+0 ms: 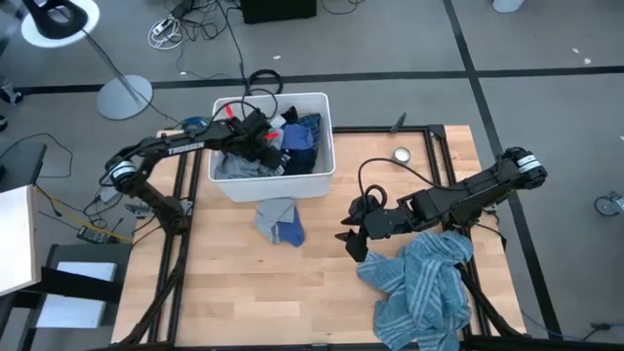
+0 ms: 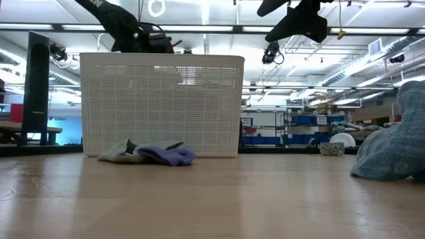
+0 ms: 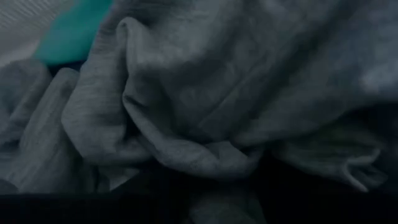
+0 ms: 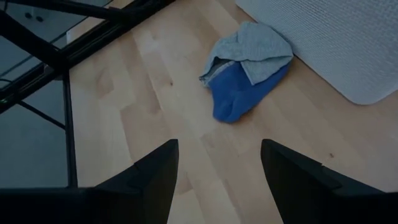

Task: Sort clothes
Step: Put the gray shirt into the white laundry bin, then put the blue sock into the white laundry bin, then put the gray sock into the white laundry bin

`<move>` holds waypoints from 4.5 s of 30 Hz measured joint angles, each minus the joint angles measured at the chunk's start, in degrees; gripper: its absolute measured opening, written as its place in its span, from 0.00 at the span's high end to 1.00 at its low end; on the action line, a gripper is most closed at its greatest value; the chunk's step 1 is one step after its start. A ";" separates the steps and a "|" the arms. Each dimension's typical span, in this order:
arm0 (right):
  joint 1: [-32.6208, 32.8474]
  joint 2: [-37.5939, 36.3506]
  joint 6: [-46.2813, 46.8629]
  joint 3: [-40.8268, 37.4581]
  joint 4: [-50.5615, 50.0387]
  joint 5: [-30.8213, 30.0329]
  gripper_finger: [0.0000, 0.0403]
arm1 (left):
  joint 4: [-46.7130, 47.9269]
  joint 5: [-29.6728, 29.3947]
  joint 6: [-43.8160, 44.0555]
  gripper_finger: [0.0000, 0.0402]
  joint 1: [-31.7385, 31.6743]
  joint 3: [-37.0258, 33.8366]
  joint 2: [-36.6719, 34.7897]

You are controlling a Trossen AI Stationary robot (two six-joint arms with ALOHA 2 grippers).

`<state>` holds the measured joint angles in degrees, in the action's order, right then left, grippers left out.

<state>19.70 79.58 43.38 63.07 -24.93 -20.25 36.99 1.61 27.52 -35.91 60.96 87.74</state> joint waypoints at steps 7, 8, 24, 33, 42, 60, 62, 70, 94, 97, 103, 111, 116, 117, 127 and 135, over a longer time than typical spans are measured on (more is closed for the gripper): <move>-0.02 -0.01 0.04 0.01 -0.01 0.50 0.43 | 3.21 5.53 -1.23 0.53 -0.12 4.39 0.31; -0.07 -0.01 -0.10 0.02 0.02 0.50 0.43 | 4.57 7.02 -2.28 0.53 -0.10 6.10 0.10; -1.36 13.58 -9.09 0.07 13.12 5.34 0.43 | 21.37 5.29 -10.52 0.53 6.37 30.43 -14.55; -1.46 25.57 -17.46 0.04 25.25 5.49 0.43 | 9.03 -4.51 -8.89 0.53 20.87 18.59 -33.07; -3.25 36.21 -22.69 1.37 40.76 4.59 0.43 | -5.53 -16.44 -4.89 0.53 39.62 -1.89 -43.19; -7.78 37.92 -17.90 3.19 32.26 9.65 0.96 | -16.57 -19.33 2.71 0.53 47.38 -23.16 -44.20; -7.41 34.75 -17.72 3.17 28.32 11.47 0.95 | -16.26 -19.40 0.26 0.53 47.35 -23.44 -44.14; -4.39 17.37 -19.23 3.26 11.27 5.66 0.98 | -20.91 -18.88 -0.79 0.56 48.72 -22.71 -44.01; -8.98 0.88 -35.08 23.60 -14.43 -2.72 0.99 | -26.40 -18.30 -2.50 0.62 58.17 -14.43 -20.50; -11.20 0.88 -39.49 29.51 -14.70 -2.93 0.99 | -29.54 -18.35 -4.71 0.62 58.17 -14.35 -15.08; -17.36 1.89 -46.91 38.92 -13.91 -2.89 0.99 | -35.50 -18.43 -7.67 0.62 58.02 -14.35 -4.77; -27.32 9.16 -49.46 44.09 -10.84 0.81 0.98 | -43.35 -17.49 -7.63 0.62 57.93 -14.30 7.08; -31.88 15.00 -46.74 44.81 -9.31 1.44 0.96 | -46.84 -17.21 -5.17 0.62 57.58 -14.32 12.43; -32.62 16.01 -45.11 44.84 -9.04 1.54 0.95 | -47.17 -17.19 -4.67 0.62 57.58 -14.30 13.10; -36.46 19.41 -35.93 44.83 -15.65 11.63 0.67 | -48.09 -17.12 -4.56 0.62 57.58 -14.30 15.07; -35.14 11.94 -35.90 44.83 -18.63 11.50 0.44 | -47.95 -16.05 -2.72 0.67 56.74 -14.30 15.07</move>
<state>-15.44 91.52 7.47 107.90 -43.56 -8.75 -10.96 -14.44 24.81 20.83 46.65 102.80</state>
